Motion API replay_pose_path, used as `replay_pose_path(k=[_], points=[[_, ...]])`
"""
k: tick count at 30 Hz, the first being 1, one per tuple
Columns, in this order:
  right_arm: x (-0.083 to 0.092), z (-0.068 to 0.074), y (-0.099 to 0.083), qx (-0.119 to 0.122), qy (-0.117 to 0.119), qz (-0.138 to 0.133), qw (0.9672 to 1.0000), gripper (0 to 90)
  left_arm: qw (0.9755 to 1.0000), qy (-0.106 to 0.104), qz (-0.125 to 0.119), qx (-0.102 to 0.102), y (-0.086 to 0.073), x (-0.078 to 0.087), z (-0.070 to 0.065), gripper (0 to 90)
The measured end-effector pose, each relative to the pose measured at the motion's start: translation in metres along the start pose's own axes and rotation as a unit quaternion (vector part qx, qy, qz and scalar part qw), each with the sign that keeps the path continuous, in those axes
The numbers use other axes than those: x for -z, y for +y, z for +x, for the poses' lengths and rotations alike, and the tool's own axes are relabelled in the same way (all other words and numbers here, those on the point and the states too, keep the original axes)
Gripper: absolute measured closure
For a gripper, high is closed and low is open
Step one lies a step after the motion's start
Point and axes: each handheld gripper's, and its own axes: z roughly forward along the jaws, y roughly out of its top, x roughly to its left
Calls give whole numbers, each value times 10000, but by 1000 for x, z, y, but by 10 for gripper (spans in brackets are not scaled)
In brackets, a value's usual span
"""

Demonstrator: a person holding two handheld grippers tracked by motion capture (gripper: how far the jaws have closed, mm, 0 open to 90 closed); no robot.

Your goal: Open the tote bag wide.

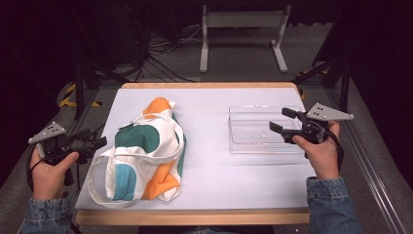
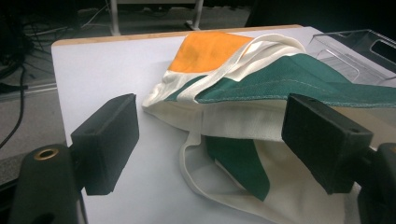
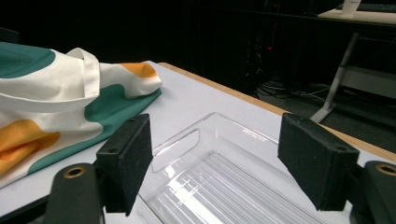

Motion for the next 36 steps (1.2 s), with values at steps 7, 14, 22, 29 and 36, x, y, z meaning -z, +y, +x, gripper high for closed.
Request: replay_pose_path(k=[7, 14, 22, 29, 36], points=[[-3, 6, 2, -11, 120, 36, 9999, 261, 9999, -87, -28, 48, 3, 5, -3, 206], [-16, 19, 8, 109, 328, 82, 9994, 254, 9999, -94, -15, 59, 3, 8, -5, 205], [-25, 29, 14, 172, 494, 126, 9986, 247, 9999, -59, -38, 72, 3, 13, -5, 205], [-41, 44, 25, 287, 825, 158, 9961, 242, 10000, -38, -19, 81, 2, 14, -5, 205], [-57, 61, 38, 382, 1182, 142, 9922, 239, 9999, 47, 19, 101, -2, 21, -4, 197]])
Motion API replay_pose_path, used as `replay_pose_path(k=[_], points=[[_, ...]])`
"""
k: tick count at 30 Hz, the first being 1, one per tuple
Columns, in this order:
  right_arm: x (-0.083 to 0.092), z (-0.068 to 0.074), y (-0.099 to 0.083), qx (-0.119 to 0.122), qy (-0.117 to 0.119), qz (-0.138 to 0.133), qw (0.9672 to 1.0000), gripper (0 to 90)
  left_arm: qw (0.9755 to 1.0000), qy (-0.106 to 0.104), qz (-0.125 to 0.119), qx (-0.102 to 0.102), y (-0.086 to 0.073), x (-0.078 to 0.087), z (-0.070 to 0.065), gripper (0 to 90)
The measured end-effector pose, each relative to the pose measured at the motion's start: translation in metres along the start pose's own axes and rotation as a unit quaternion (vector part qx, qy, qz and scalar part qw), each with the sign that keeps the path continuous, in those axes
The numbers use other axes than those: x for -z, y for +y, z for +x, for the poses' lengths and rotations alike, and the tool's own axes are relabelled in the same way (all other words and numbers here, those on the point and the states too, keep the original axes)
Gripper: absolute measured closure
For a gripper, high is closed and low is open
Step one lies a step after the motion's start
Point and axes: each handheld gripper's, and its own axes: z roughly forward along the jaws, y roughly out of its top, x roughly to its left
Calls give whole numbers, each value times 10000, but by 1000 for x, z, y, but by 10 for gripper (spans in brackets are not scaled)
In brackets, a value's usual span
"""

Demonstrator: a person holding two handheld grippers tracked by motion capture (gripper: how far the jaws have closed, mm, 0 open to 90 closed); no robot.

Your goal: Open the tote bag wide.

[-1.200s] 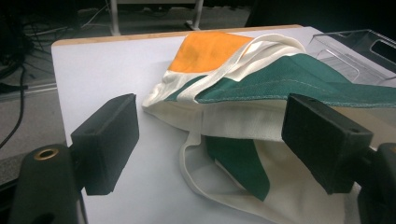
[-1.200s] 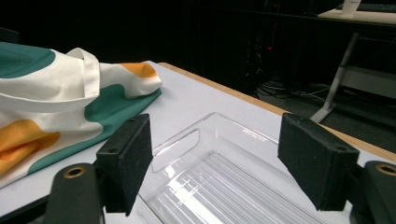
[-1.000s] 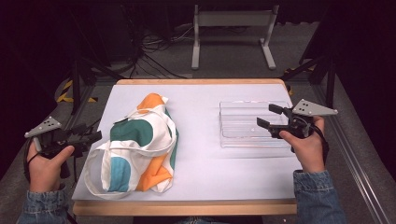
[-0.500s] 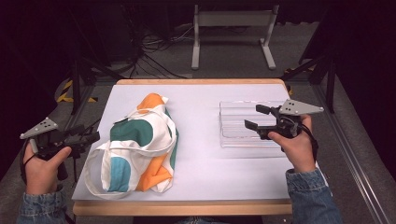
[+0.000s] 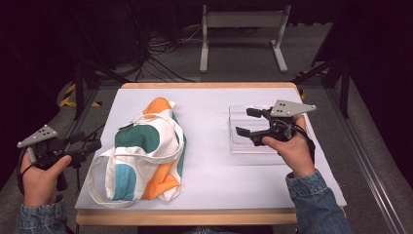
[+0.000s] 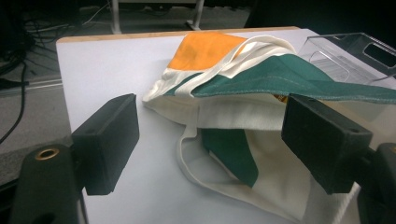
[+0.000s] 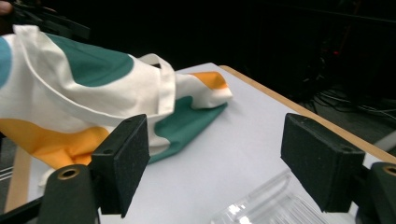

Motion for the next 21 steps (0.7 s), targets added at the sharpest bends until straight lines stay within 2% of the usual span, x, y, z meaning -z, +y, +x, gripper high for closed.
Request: replay_pose_path(k=[10, 14, 21], points=[[-30, 22, 17, 188, 558, 88, 9982, 239, 10000, 22, 18, -15, -2, 7, 1, 193], [-46, 34, 23, 289, 810, 141, 9962, 239, 10000, 7, 22, -15, -2, 7, 1, 194], [-65, 47, 31, 431, 1087, 239, 9928, 246, 10000, -18, 12, -4, -1, 5, 3, 194]])
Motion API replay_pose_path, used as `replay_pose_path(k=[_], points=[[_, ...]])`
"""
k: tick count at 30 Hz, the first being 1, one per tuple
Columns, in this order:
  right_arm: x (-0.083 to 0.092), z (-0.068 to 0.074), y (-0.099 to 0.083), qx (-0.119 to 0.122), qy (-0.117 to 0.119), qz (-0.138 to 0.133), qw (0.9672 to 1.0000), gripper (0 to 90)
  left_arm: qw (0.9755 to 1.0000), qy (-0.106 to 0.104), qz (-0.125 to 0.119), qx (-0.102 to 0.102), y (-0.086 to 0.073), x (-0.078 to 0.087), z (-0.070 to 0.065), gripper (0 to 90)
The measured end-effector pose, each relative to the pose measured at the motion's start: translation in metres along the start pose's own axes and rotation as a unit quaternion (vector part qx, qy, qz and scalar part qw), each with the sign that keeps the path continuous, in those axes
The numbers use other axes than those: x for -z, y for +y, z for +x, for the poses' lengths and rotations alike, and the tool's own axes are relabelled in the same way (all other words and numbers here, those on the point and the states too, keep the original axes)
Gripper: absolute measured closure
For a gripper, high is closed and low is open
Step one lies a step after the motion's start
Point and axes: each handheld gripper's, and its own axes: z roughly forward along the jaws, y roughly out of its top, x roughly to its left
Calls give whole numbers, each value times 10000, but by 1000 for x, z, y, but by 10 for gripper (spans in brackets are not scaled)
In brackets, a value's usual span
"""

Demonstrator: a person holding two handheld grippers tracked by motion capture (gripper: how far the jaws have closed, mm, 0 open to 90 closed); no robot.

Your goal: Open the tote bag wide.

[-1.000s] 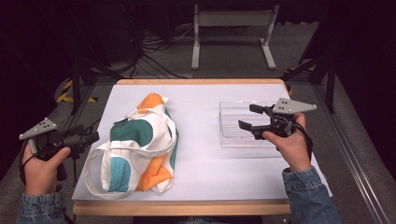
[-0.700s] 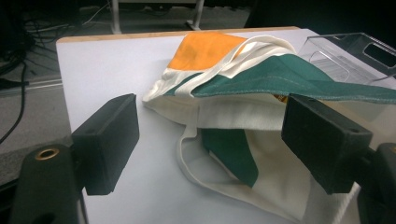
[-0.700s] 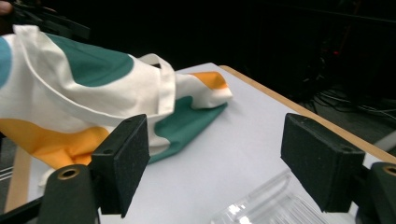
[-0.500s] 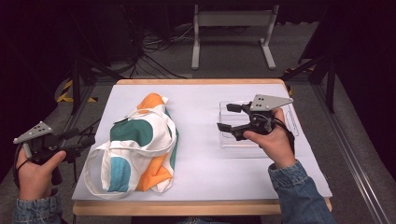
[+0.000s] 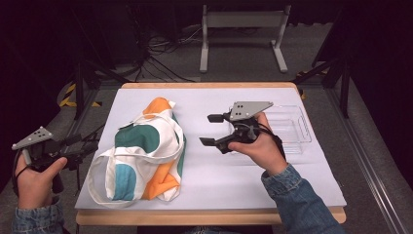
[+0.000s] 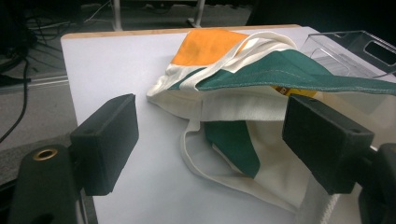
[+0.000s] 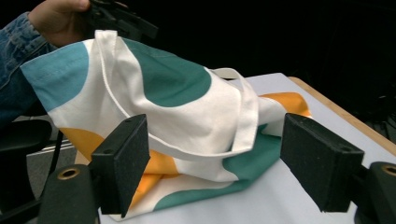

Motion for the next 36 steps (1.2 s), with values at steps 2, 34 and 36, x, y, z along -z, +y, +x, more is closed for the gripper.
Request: replay_pose_path(k=[2, 34, 36], points=[[-9, 3, 3, 32, 131, 49, 9999, 250, 10000, -9, -6, 7, 0, 0, 0, 194], [-100, 36, -1, 263, 1098, 401, 9928, 278, 10000, -52, -3, 11, 0, 2, 1, 188], [-104, 37, -2, 280, 1143, 433, 9921, 326, 10000, -59, -16, 2, 0, 4, 1, 189]])
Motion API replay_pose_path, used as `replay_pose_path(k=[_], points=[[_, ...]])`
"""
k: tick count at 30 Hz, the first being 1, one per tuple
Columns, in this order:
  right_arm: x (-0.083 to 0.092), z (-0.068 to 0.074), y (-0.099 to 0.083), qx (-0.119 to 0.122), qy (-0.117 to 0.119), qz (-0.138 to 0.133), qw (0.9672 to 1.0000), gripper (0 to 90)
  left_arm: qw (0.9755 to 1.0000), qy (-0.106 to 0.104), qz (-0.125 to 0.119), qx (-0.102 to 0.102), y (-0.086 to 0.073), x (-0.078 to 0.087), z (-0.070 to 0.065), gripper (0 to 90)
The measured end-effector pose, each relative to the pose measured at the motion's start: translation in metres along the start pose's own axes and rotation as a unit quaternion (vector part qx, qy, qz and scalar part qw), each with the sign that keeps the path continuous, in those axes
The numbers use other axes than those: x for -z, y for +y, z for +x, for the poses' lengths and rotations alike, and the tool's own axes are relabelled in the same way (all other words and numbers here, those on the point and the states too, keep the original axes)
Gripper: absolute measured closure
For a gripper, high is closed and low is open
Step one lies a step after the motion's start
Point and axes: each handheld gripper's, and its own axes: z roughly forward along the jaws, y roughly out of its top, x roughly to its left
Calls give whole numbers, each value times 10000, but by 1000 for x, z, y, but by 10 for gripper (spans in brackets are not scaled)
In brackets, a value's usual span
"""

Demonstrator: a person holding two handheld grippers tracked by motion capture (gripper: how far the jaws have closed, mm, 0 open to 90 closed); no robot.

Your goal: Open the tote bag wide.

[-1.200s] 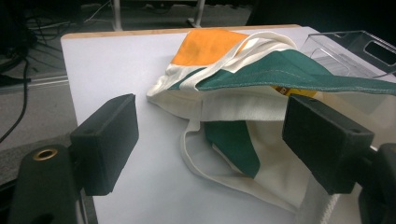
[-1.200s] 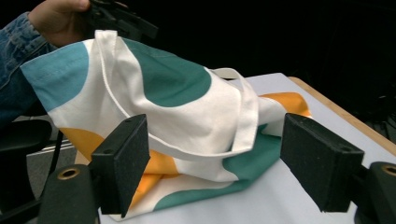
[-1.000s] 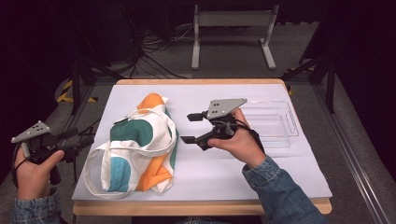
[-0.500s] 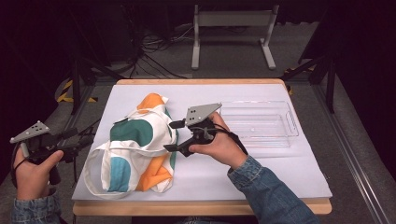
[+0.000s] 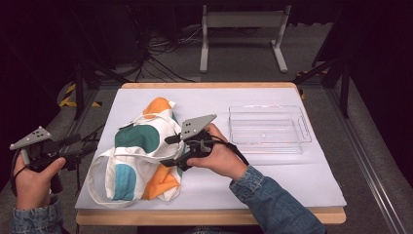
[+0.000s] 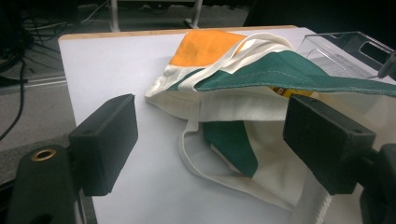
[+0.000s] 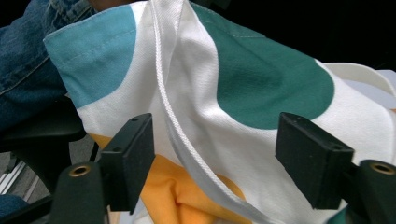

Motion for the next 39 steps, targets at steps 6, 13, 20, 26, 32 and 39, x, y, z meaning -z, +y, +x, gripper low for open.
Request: replay_pose_path(k=[6, 13, 20, 26, 32, 39], points=[[-3, 2, 2, 142, 249, 87, 9996, 600, 10000, 14, -22, 20, -1, 2, 1, 188], [2, 2, 4, 233, 409, 70, 9989, 873, 10000, -83, 22, -49, -1, 2, -1, 186], [17, 0, 11, 243, 155, -140, 9995, 877, 9998, -173, -22, -70, -1, 10, 0, 185], [28, -2, 15, 242, 5, -264, 9994, 877, 9950, -945, 174, -262, -2, 11, -7, 190], [35, -3, 18, 238, -44, -324, 9992, 877, 9905, -1040, 506, -744, -1, 2, -20, 238], [41, -3, 19, 238, -97, -383, 9989, 876, 9850, -1286, 701, -911, 0, -6, -26, 477]])
